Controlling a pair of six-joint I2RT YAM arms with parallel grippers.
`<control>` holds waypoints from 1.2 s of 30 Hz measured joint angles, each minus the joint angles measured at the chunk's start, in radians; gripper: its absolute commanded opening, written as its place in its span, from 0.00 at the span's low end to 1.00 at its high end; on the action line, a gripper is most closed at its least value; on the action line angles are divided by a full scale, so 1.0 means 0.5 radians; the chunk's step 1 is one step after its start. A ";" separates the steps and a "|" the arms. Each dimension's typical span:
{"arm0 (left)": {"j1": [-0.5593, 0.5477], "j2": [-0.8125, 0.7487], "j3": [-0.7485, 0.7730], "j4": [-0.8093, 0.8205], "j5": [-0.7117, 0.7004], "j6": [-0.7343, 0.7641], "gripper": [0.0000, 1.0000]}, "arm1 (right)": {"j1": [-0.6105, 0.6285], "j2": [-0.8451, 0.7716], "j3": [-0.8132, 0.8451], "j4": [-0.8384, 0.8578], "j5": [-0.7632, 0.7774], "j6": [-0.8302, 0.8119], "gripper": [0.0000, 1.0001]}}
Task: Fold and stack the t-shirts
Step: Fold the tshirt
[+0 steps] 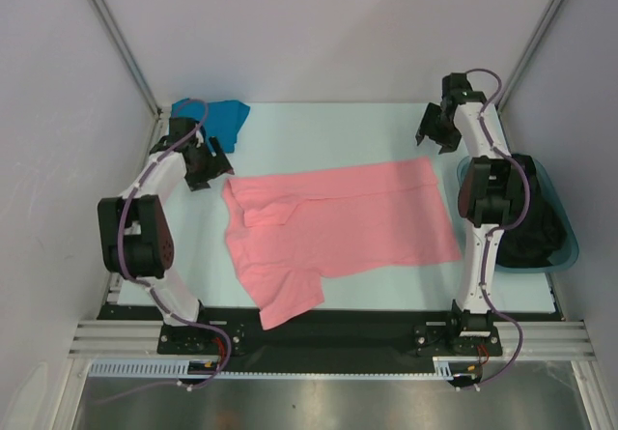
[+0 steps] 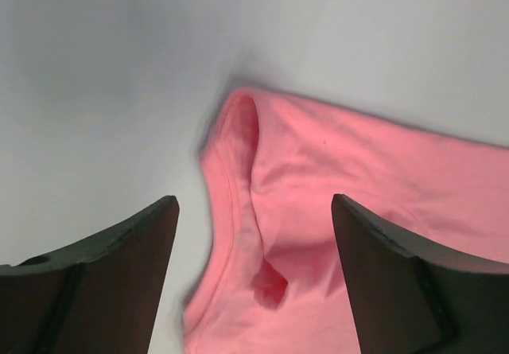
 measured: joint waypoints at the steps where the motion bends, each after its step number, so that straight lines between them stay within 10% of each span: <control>1: -0.003 -0.065 -0.028 -0.014 -0.005 -0.001 0.79 | 0.031 -0.045 0.004 -0.031 0.025 -0.008 0.72; 7: -0.032 -0.448 -0.336 0.040 0.144 0.002 0.59 | 0.325 -0.379 -0.117 -0.087 0.040 -0.039 0.71; 17: -0.167 -0.626 -0.856 0.140 0.486 0.043 0.72 | 1.023 -0.681 -0.784 0.266 -0.580 0.104 0.63; 36: -0.169 -0.465 -0.893 0.342 0.574 0.214 0.58 | 1.286 -0.434 -1.064 1.012 -1.075 0.578 0.47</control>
